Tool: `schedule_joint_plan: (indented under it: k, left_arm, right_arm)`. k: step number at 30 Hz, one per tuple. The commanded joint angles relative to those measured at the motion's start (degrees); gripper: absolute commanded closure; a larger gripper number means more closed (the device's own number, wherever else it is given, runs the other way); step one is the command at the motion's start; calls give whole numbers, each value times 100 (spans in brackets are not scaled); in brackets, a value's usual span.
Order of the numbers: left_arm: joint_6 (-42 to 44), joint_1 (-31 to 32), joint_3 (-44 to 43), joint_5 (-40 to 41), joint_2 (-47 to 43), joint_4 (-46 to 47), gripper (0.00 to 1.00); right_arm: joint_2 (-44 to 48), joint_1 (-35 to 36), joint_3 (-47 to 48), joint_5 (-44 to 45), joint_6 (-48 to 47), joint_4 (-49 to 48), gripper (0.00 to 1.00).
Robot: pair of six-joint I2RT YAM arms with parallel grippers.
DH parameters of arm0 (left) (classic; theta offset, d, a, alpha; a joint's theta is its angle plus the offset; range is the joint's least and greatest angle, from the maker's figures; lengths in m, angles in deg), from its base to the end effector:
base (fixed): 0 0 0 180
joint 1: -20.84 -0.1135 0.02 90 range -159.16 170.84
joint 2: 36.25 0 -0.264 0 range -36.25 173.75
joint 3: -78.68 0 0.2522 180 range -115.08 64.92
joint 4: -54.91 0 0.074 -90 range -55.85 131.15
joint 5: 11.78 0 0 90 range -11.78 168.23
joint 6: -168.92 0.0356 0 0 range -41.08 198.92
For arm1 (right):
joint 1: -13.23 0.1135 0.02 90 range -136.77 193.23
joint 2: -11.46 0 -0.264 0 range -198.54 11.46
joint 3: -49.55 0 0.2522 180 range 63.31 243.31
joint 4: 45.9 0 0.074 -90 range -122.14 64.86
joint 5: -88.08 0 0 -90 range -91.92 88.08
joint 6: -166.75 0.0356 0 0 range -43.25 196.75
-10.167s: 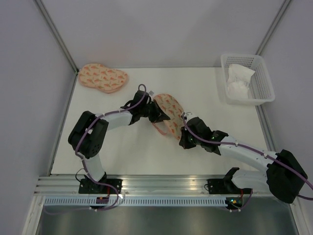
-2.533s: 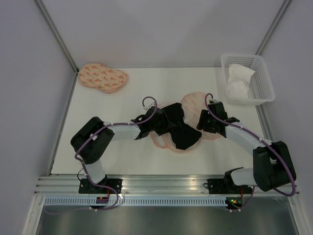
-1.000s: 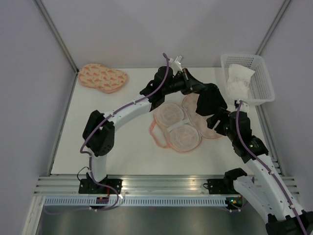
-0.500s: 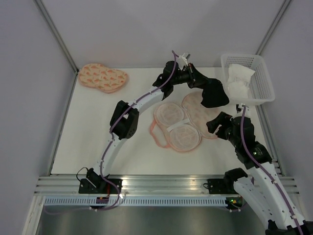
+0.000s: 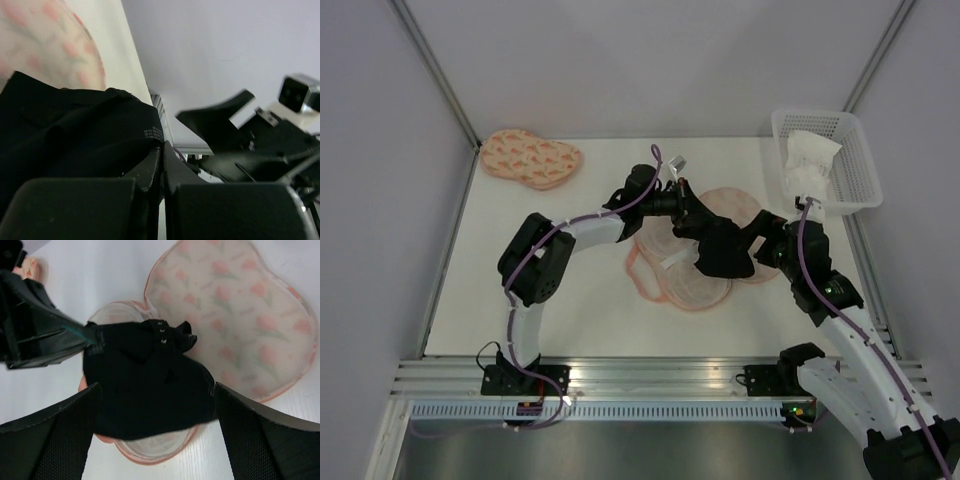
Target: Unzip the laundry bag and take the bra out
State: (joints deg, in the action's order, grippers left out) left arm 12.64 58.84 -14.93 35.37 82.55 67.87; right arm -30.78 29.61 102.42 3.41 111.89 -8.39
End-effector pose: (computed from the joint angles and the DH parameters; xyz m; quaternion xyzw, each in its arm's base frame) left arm 0.3580 -0.3104 0.2163 0.0453 0.7587 -0.6359 0.1342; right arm 0.1641 0.0448 0.2880 0.1627 0.8358 0.1915 0.4881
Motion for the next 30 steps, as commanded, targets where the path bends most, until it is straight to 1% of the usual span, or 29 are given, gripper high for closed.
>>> schedule_joint_plan:
  k: [1,5,7,8,9,10,11,12,13,14,15,16,18,19,20,21,22,23,24,25,30]
  left_arm:
    - [160,6,653,-390,-779,1061,98]
    - [72,6,1190,-610,-1297,1361,98]
    - [124,-3,1427,-637,-1595,1389,98]
    - [124,-12,1481,-672,-1675,1406,98]
    - [116,-20,1542,-698,-1737,1450,98]
    - [63,-21,1621,-724,-1833,1511,98]
    - [19,-21,1657,-812,-1852,1633,98]
    - [-51,-21,1701,-847,-1861,1765,98]
    - [-217,-21,1788,-900,-1861,1888,98]
    - [-306,-21,1824,-970,-1861,2142,98]
    - [-463,-21,1911,-988,-1870,2275,98]
    - [-526,-21,1964,-1006,-1896,2389,98]
    - [-596,-21,2035,-1006,-1922,2531,98]
    - [-596,-21,2079,-1006,-1940,2522,98]
    - [-596,-21,2097,-997,-1983,2531,98]
    - [-588,-21,2132,-997,-2001,2522,98]
    - [-570,-21,2141,-1006,-2019,2514,98]
    - [-561,-21,2149,-1006,-2028,2496,98]
    - [-553,-21,2167,-989,-2054,2496,98]
    - [-544,-21,2167,-980,-2063,2479,98]
    - [-509,-29,2150,-980,-2116,2426,98]
  right_arm:
    - [-425,-12,-17,-215,64,-870,2]
    - [-689,-178,-324,-689,230,-1607,2]
    - [-672,-389,-587,-1189,397,-1855,2]
    - [-654,-495,-685,-1400,493,-2178,2]
    - [-680,-687,-790,-1629,738,-2329,2]
    - [-733,-767,-1009,-2170,862,-2635,2]
    - [-785,-846,-1115,-2445,994,-3108,2]
    - [-969,-995,-1238,-2831,1413,-3461,2]
    - [-1084,-1040,-1579,-3461,1678,-4422,2]
    - [-1372,-1084,-1739,-3764,2020,-4953,2]
    - [-1540,-1102,-2062,-3975,2580,-5507,2]
    - [-1724,-1102,-2187,-4343,2917,-6678,2]
    - [-2304,-1102,-2468,-4644,3454,-7818,2]
    - [-2498,-1102,-2539,-4776,4030,-8868,2]
    - [-2682,-1102,-2601,-4934,4332,-9444,2]
    - [-3067,-1102,-2671,-5040,4674,-10024,2]
    - [-3280,-1093,-2672,-5128,5252,-11083,2]
    - [-3482,-1102,-2681,-5233,5606,-11615,2]
    - [-3884,-1102,-2681,-5234,5905,-12125,2]
    - [-4028,-1102,-2603,-5339,6091,-12453,2]
    - [-4020,-1093,-2549,-5436,6128,-12447,2]
